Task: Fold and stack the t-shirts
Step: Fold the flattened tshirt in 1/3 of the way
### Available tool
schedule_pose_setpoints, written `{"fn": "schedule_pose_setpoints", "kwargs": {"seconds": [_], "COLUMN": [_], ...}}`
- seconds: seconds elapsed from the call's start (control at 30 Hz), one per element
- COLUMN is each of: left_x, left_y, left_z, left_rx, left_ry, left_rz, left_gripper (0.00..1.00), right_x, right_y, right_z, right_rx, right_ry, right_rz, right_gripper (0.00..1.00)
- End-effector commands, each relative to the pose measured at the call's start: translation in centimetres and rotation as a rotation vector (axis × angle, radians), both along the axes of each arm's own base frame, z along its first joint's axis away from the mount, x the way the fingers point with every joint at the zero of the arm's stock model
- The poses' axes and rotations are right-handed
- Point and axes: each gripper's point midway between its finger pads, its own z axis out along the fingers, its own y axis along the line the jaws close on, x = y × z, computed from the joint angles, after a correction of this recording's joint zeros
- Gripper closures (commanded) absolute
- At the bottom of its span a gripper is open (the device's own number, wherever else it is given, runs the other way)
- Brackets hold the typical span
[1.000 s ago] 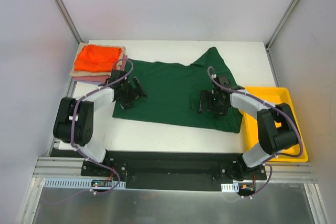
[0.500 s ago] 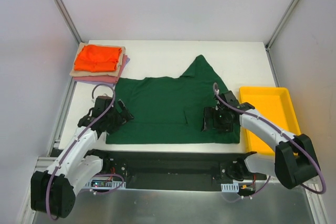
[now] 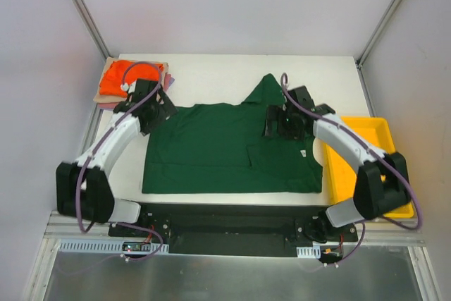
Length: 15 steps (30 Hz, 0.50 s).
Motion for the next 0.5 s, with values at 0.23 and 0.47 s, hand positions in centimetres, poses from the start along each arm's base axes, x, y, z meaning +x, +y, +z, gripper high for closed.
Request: {"fn": "schedule_pose_setpoints", "kwargs": {"seconds": [0.23, 0.47], "left_x": [11.3, 15.6], "left_y": [1.2, 2.6], "left_z": [-4.1, -6.5], "left_rx": [0.201, 0.32], "left_ry": [0.156, 0.241], "left_rz": [-0.01, 0.033], "left_gripper": [0.24, 0.31], "right_x": [19.6, 28.6], "right_y": [0.4, 3.8], "right_z": [5.2, 2.4], "right_rx": [-0.029, 0.155], "right_ry": [-0.232, -0.193], "right_rz": [-0.199, -0.246], "right_gripper": [0.04, 0.04]}}
